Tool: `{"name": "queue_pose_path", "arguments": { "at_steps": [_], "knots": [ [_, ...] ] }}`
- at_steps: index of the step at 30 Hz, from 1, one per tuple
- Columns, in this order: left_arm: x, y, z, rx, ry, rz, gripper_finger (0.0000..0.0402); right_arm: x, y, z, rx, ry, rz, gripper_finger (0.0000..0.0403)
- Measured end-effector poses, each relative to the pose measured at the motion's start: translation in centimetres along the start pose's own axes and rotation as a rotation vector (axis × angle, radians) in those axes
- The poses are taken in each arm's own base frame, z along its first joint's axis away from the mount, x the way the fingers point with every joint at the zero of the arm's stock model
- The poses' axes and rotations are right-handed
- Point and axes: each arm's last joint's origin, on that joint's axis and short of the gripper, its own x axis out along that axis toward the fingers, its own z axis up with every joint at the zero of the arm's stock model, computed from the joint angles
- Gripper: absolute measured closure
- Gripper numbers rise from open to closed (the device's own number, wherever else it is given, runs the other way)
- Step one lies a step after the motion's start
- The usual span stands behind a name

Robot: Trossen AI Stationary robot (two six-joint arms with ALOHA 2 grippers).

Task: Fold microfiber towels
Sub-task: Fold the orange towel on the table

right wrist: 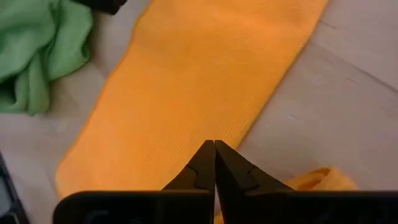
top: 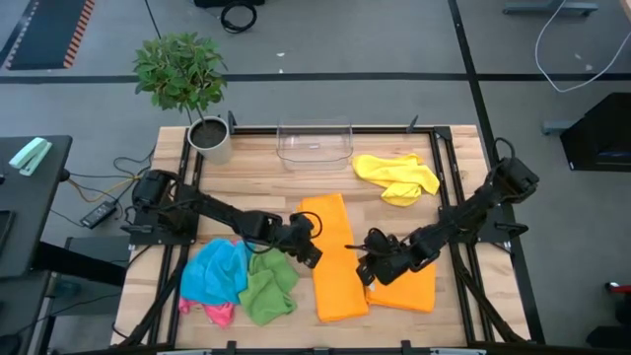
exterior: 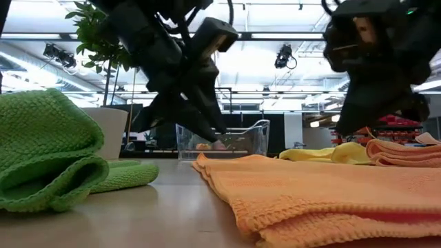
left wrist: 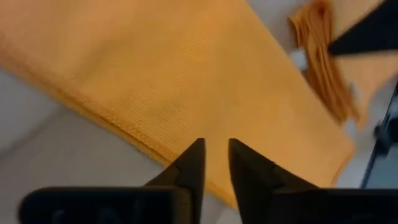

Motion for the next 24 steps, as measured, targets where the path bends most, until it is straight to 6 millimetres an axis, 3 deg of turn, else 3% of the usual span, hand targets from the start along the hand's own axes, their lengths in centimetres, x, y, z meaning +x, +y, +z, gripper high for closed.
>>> {"name": "queue_pose_path", "arguments": {
  "at_steps": [7, 11, 19, 24],
  "knots": [
    [0.3, -0.6, -3.0, -0.165, -0.036, 0.044, 0.0211, 0.9, -0.6, 2.1, 0.058, 0.062, -0.011, 0.0324],
    [1.1, -0.5, -4.8, -0.255, -0.067, 0.079, 0.017, 1.4, -1.1, 3.3, 0.062, 0.058, -0.033, 0.028],
    [2.9, -0.1, -5.9, -0.395, -0.119, 0.069, 0.0155, 1.9, -1.7, 4.6, 0.053, 0.096, -0.033, 0.0235],
    [2.9, -0.2, -6.0, -0.416, -0.12, 0.066, 0.0169, 3.0, -3.8, 4.2, 0.105, 0.161, -0.008, 0.0233]
  ]
}}
